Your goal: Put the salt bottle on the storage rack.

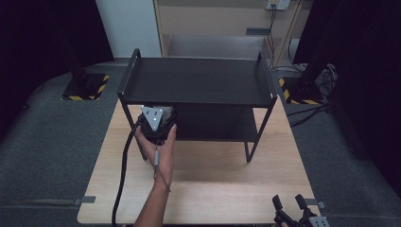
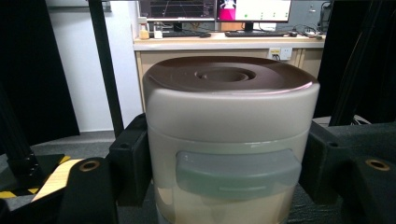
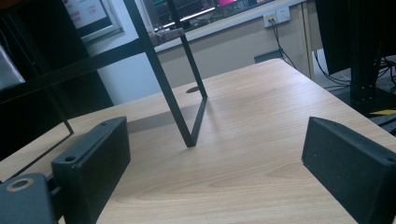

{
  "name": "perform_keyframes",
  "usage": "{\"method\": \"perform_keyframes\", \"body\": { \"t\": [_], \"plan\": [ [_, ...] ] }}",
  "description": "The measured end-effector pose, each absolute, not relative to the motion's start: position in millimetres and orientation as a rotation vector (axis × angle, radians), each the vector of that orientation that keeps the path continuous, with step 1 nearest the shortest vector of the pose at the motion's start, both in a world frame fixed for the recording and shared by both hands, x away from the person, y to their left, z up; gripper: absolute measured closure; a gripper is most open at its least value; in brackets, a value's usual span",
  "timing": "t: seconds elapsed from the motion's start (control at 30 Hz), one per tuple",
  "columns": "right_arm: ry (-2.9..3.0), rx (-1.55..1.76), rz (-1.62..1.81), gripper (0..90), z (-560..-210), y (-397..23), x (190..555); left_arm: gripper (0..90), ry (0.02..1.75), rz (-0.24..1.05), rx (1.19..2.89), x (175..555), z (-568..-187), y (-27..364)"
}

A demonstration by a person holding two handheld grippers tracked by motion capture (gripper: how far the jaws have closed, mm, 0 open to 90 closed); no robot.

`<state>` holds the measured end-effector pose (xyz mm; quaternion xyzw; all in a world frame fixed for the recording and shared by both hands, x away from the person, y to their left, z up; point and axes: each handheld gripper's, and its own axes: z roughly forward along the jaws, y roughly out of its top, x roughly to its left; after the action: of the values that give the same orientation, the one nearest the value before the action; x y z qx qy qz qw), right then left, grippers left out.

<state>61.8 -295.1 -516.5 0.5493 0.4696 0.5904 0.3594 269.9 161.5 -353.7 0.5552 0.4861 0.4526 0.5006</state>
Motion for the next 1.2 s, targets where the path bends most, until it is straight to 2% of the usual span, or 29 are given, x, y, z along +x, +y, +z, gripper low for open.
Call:
{"method": "perform_keyframes", "body": {
  "t": [0.23,0.33,0.53,1.2],
  "plan": [
    [1.213,1.420,1.521,7.8,-517.9,-295.0,62.2,29.4,1.160,1.118,1.339,269.6,-358.8,160.3],
    [1.217,1.419,1.525,7.8,-517.8,-294.3,62.9,20.9,1.162,1.126,1.345,270.5,-361.0,159.8],
    [1.219,1.415,1.526,7.6,-516.3,-294.0,63.6,12.0,1.156,1.148,1.311,260.8,-366.9,159.1],
    [1.228,1.384,1.528,7.3,-508.2,-292.8,60.9,10.2,1.122,1.176,1.235,220.2,-376.0,159.9]
  ]
}}
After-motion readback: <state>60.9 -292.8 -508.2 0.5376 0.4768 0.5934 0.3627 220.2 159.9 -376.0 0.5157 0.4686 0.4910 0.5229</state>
